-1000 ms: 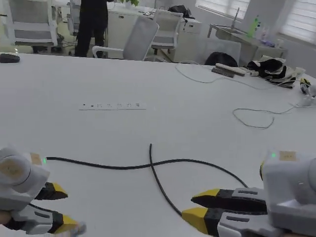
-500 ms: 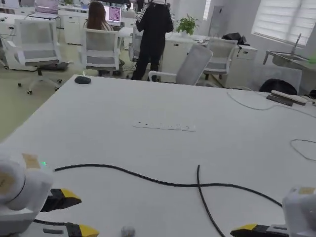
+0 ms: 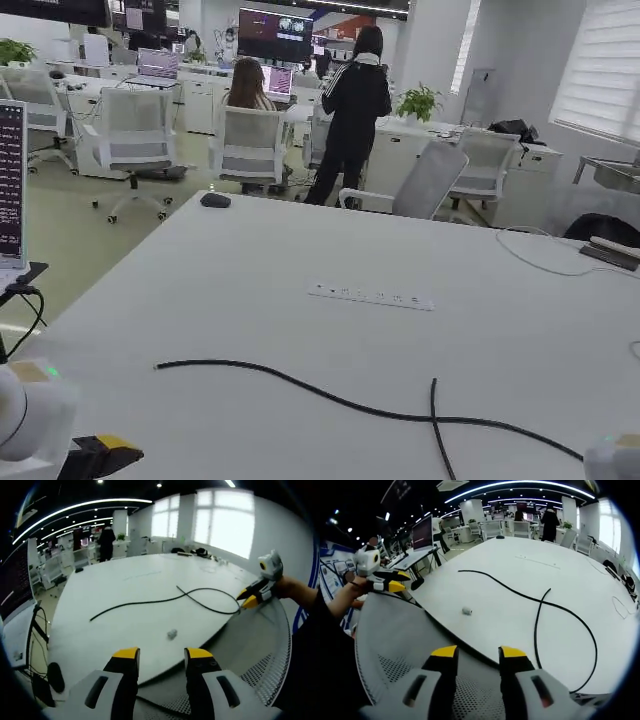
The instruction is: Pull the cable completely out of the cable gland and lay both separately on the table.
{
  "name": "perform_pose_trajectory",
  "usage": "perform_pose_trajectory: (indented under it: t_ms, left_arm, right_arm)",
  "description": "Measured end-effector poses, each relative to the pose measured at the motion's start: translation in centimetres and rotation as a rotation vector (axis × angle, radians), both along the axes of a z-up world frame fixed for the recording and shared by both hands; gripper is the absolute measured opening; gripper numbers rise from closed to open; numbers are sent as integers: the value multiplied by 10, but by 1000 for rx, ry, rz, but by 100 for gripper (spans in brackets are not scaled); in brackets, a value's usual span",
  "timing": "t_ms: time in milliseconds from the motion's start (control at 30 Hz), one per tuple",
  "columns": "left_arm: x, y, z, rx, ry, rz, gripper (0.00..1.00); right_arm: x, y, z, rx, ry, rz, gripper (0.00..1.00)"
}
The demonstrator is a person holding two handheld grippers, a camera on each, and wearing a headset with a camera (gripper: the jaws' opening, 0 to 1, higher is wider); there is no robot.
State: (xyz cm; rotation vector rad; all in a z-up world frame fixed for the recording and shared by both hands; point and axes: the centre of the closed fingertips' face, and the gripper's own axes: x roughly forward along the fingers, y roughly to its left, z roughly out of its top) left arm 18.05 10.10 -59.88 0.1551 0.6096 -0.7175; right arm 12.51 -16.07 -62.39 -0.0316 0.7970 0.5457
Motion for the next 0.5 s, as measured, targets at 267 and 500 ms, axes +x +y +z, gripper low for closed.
perform_pose_trajectory:
  t_ms: [267,500]
  left_arm:
    - [-1,-2,-1,11,-4,2,36]
    - [-3,-5,0,10,-3,-5,36]
  right_arm:
    - [2,-3,0,-4,-8,-30,32]
    - [2,-3,0,-6,-6,-35,32]
